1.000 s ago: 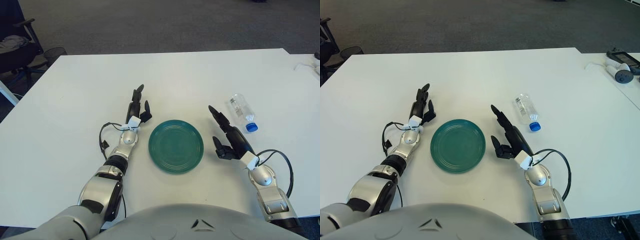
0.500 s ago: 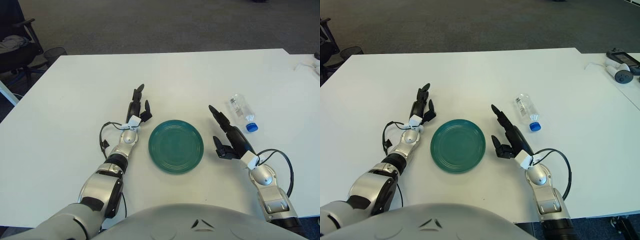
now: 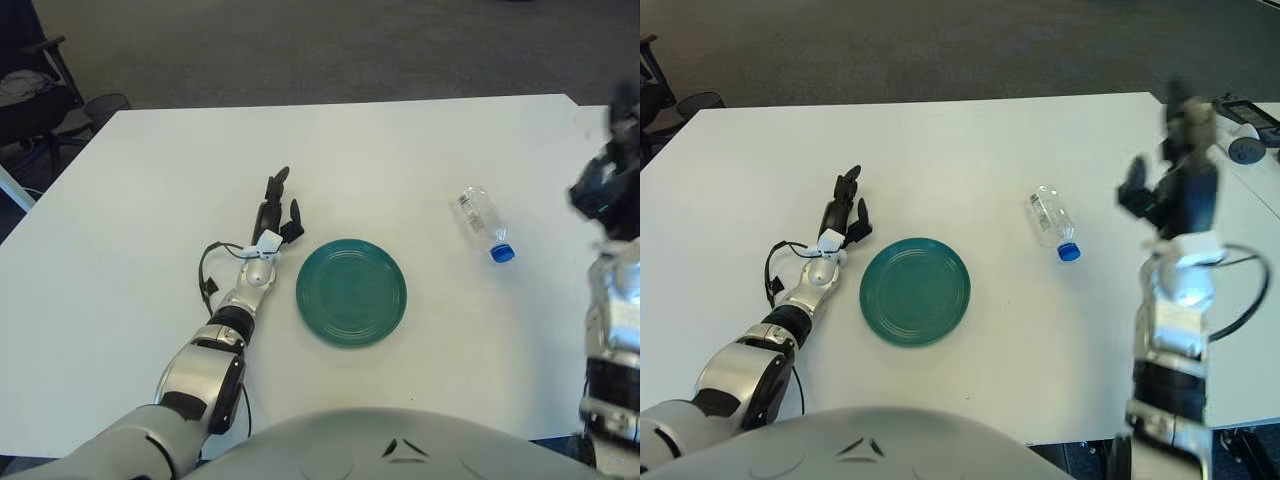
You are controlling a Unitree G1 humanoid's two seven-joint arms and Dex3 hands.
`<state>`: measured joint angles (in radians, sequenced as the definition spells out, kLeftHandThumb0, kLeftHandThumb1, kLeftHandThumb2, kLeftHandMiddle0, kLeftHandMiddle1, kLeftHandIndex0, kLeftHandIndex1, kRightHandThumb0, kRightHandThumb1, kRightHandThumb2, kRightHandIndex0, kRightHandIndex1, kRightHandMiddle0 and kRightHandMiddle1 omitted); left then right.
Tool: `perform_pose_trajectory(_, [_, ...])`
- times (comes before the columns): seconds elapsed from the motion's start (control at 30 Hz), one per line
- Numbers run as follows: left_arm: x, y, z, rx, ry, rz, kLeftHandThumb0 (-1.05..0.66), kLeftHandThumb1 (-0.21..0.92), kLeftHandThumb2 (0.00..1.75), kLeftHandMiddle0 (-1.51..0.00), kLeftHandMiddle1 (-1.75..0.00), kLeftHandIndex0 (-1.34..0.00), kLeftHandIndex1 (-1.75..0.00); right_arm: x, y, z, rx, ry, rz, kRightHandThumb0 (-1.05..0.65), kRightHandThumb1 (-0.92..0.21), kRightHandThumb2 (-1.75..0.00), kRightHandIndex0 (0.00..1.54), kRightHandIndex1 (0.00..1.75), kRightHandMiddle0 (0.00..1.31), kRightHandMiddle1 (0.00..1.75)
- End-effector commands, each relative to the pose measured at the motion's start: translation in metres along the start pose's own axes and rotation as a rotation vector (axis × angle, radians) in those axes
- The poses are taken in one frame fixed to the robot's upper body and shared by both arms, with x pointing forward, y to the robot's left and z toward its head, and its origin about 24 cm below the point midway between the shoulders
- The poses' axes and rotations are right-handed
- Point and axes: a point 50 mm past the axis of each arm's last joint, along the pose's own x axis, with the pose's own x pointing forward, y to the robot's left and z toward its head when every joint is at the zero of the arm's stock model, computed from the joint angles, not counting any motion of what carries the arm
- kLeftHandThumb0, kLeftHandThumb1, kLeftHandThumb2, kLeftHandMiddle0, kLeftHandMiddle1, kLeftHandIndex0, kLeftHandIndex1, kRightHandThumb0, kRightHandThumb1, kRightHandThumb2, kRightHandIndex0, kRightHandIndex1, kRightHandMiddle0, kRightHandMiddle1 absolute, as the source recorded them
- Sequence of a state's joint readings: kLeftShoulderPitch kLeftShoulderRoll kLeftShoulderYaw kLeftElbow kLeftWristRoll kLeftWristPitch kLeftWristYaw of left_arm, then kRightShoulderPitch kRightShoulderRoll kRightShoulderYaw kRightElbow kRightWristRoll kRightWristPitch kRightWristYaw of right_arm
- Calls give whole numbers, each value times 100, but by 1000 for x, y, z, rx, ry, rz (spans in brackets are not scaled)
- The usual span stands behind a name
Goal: Put the bottle into the plate.
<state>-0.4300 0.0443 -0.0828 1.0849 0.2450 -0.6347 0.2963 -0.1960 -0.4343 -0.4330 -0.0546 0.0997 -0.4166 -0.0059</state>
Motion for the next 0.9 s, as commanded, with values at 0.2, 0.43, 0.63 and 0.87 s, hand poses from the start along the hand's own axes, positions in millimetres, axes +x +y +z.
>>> perform_pose_trajectory(0.2, [-37, -12, -43, 21, 217, -47, -81, 92, 110, -23, 0, 0, -54, 57, 37, 51, -23, -258, 98, -75, -92, -79, 22, 4, 0, 75])
perform_pose_trajectory(0.43, [-39, -13, -42, 24, 202, -35, -81, 92, 111, -22, 0, 0, -54, 77, 46, 87, -115, -321, 113, -79, -92, -75, 19, 2, 0, 66])
perform_pose_trajectory(0.63, [-40, -12, -42, 28, 194, -30, -82, 92, 111, -23, 0, 0, -55, 74, 12, 68, -432, -123, 156, -77, -92, -72, 20, 2, 0, 57])
perform_pose_trajectory(0.87, [-40, -12, -43, 12, 197, -31, -83, 92, 111, -23, 0, 0, -55, 79, 20, 55, -479, -88, 149, -75, -92, -72, 18, 1, 0, 47])
